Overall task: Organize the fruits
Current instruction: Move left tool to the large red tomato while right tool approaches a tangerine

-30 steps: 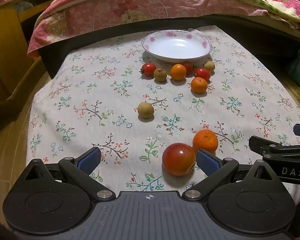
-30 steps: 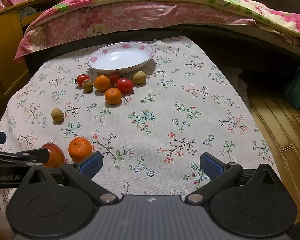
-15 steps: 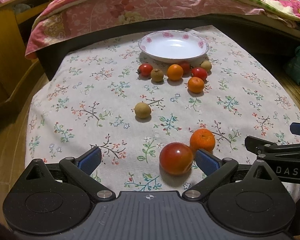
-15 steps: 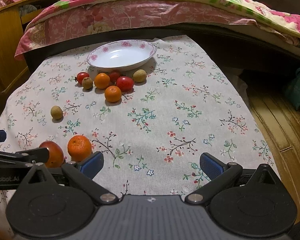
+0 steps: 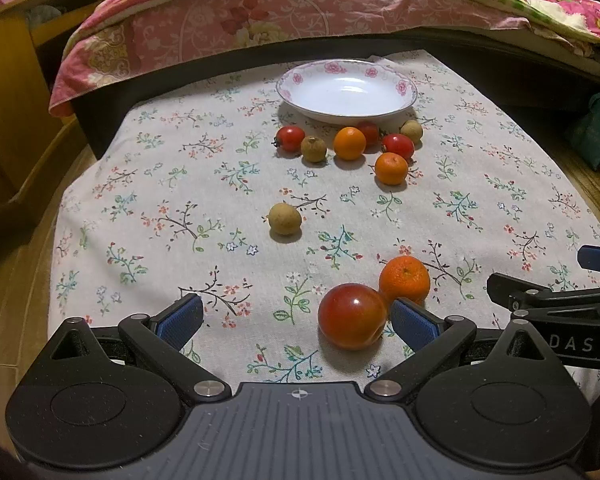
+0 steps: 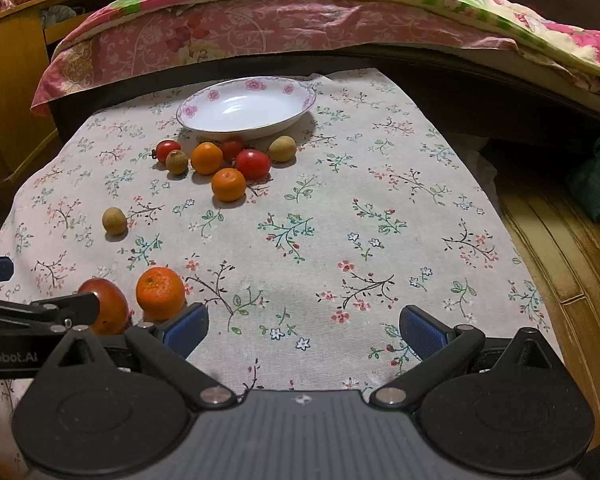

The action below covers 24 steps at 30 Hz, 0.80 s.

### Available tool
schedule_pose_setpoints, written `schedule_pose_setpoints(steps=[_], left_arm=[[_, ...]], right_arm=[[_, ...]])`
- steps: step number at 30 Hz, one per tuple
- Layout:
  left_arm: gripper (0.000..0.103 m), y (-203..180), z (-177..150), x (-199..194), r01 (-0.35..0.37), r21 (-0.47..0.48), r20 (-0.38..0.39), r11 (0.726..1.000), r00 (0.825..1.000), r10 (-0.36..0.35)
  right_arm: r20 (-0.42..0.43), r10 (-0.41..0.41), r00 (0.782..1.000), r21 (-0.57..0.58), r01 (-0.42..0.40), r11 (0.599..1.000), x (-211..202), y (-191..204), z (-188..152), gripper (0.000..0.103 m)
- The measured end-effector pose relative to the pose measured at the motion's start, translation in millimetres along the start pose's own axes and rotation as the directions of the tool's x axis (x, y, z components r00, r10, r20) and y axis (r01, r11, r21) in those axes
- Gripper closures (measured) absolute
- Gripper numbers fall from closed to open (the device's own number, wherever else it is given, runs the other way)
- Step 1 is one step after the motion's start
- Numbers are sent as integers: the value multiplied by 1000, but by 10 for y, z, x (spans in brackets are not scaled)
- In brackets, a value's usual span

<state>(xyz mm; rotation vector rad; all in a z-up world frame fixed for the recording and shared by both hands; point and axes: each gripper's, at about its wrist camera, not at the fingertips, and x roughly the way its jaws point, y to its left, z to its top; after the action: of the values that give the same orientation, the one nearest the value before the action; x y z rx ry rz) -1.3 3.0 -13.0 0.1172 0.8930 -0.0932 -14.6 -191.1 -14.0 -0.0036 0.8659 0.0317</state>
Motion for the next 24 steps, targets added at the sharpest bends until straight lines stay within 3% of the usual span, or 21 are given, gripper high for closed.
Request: schedule_pose_setpoints(steps=[24], left_arm=[[2,7,-4,1,5,0,4,1000,1000,-5]], right_arm=[[-14,12,1000,-21,-12,1000,26,46,-10,5]])
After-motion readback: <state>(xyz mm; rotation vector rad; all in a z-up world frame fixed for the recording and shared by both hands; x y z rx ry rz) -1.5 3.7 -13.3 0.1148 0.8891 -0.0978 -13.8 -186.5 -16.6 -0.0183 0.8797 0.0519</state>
